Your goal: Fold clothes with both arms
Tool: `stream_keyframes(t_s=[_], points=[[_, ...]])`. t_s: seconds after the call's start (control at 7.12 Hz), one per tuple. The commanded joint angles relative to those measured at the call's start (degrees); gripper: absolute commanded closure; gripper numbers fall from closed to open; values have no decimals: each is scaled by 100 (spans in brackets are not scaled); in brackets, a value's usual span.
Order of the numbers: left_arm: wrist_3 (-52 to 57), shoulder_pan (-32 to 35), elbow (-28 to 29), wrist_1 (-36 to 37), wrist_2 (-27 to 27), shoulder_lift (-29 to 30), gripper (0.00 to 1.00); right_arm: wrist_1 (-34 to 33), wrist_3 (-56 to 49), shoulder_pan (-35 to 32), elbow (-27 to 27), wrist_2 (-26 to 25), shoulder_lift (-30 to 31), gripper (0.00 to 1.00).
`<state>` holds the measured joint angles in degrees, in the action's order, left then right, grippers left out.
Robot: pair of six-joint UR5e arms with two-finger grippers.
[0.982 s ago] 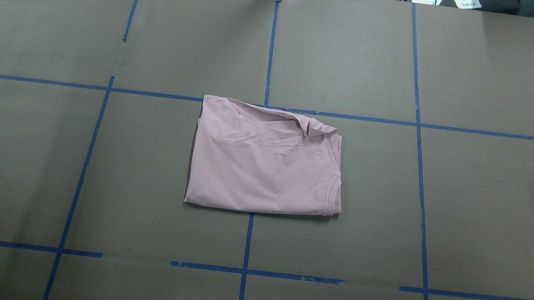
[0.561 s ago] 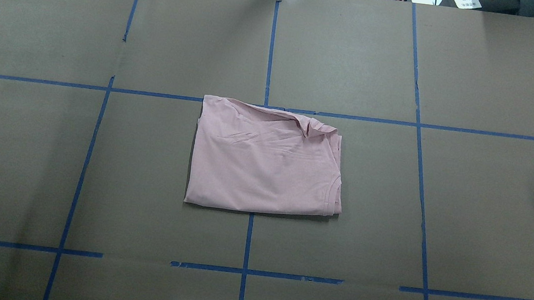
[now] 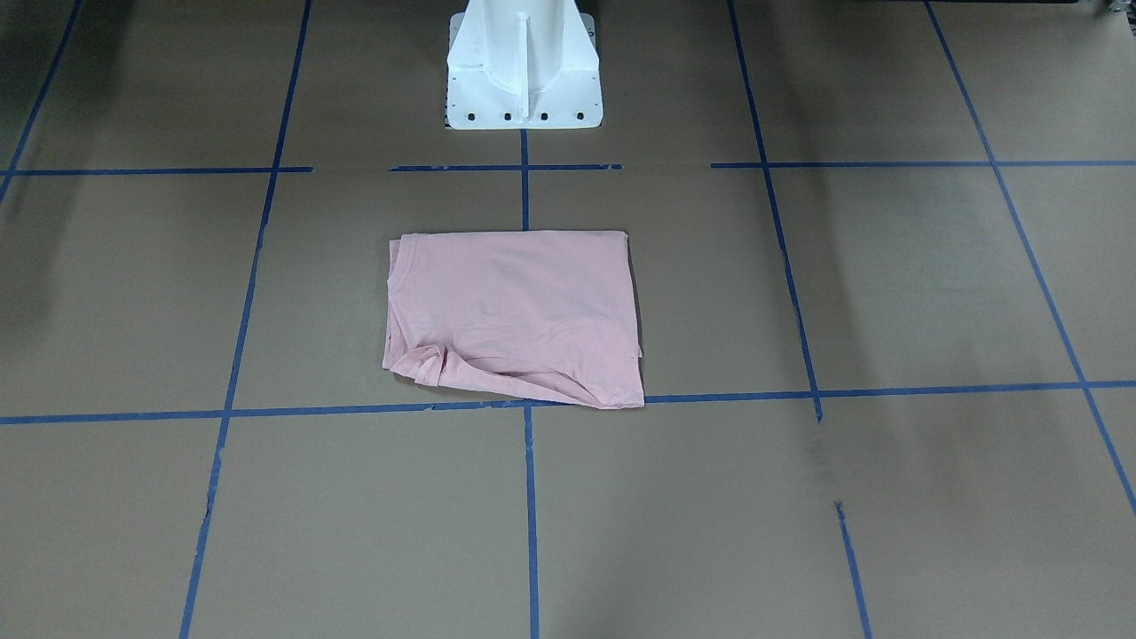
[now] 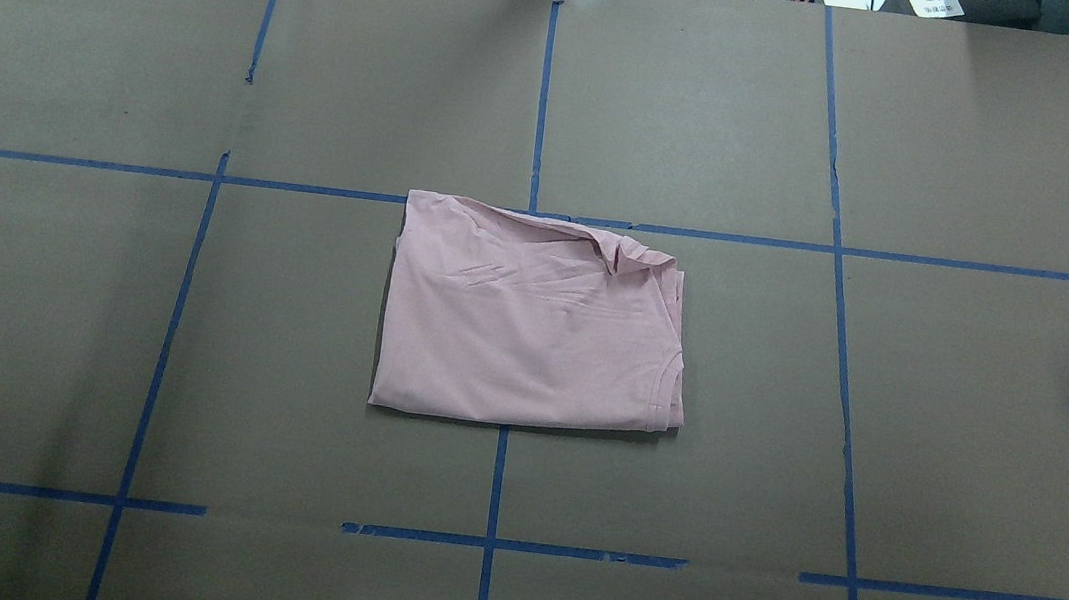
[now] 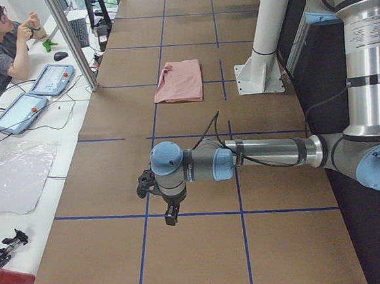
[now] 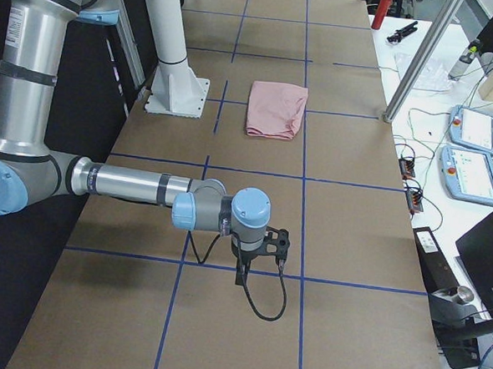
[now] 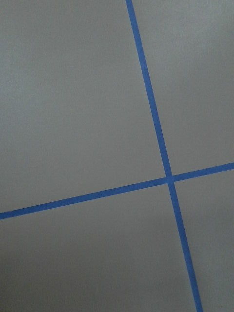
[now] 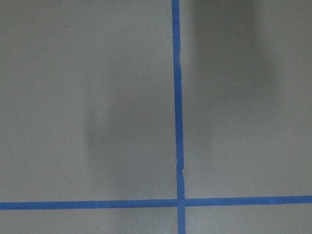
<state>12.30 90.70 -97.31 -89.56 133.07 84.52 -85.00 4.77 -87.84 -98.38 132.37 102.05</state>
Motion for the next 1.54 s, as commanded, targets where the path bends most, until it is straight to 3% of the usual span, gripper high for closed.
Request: stream_keyframes(t_s=[0.0,1.4], points=[[0,0,-7,0,0,20,0,1,-3,3,-6,-9,-27,0],[-26,0,1,-228,0,21,0,10,-12,3,-50,0,-27,0]])
